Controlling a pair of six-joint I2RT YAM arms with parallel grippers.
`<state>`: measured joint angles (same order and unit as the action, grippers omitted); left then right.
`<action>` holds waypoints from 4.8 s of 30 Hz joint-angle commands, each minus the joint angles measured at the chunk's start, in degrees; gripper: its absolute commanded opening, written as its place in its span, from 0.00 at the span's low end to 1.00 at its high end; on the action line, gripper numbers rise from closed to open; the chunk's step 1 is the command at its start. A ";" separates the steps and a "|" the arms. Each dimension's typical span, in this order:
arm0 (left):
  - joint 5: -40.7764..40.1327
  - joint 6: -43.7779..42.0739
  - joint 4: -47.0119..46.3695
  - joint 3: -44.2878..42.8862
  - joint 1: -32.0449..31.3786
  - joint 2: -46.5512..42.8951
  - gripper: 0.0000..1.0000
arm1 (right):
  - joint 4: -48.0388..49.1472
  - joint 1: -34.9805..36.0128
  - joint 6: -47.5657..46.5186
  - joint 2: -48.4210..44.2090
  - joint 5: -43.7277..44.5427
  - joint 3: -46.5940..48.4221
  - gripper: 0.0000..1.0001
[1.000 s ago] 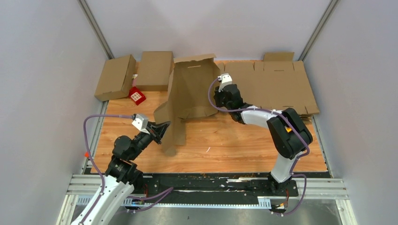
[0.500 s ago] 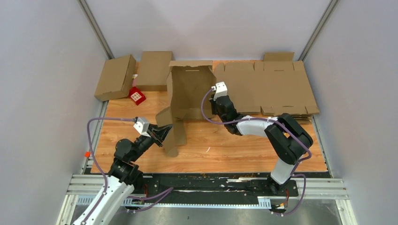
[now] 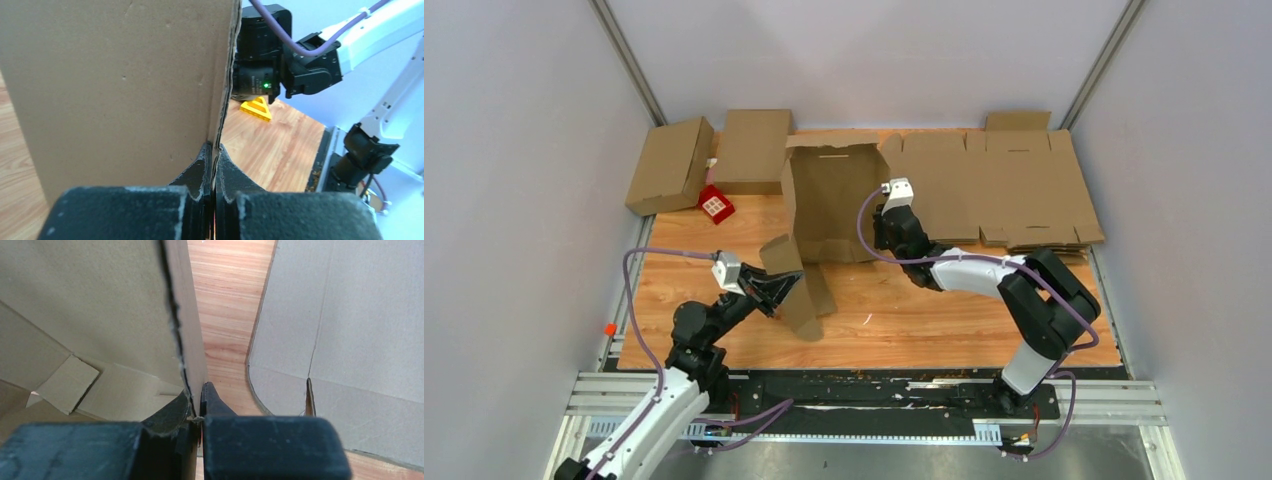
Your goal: Fold the paper box
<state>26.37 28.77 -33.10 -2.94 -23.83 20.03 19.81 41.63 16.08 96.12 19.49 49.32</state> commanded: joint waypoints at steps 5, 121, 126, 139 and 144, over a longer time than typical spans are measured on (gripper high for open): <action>9.17 6.28 -14.85 0.47 -0.07 8.87 0.01 | -1.53 3.47 5.08 -0.20 -4.82 0.31 0.10; 2.27 -5.40 10.25 -6.59 -0.07 10.03 0.00 | 0.72 -5.54 -3.09 21.01 -21.62 20.02 0.92; 2.37 -5.40 10.25 -6.49 -0.07 9.98 0.00 | 3.99 -7.02 -2.40 21.69 -25.78 20.40 0.97; 2.96 -4.93 9.39 -6.37 -0.07 10.50 0.00 | 3.26 -10.38 -3.42 25.91 -34.33 25.64 0.99; 3.43 -4.70 8.79 -6.21 -0.12 10.98 0.00 | -0.36 -10.07 -1.79 27.52 -31.77 28.35 0.83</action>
<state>27.86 22.00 -27.31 -9.08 -23.86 29.82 21.69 31.05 13.43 122.28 -13.02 74.59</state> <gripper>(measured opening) 0.009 0.870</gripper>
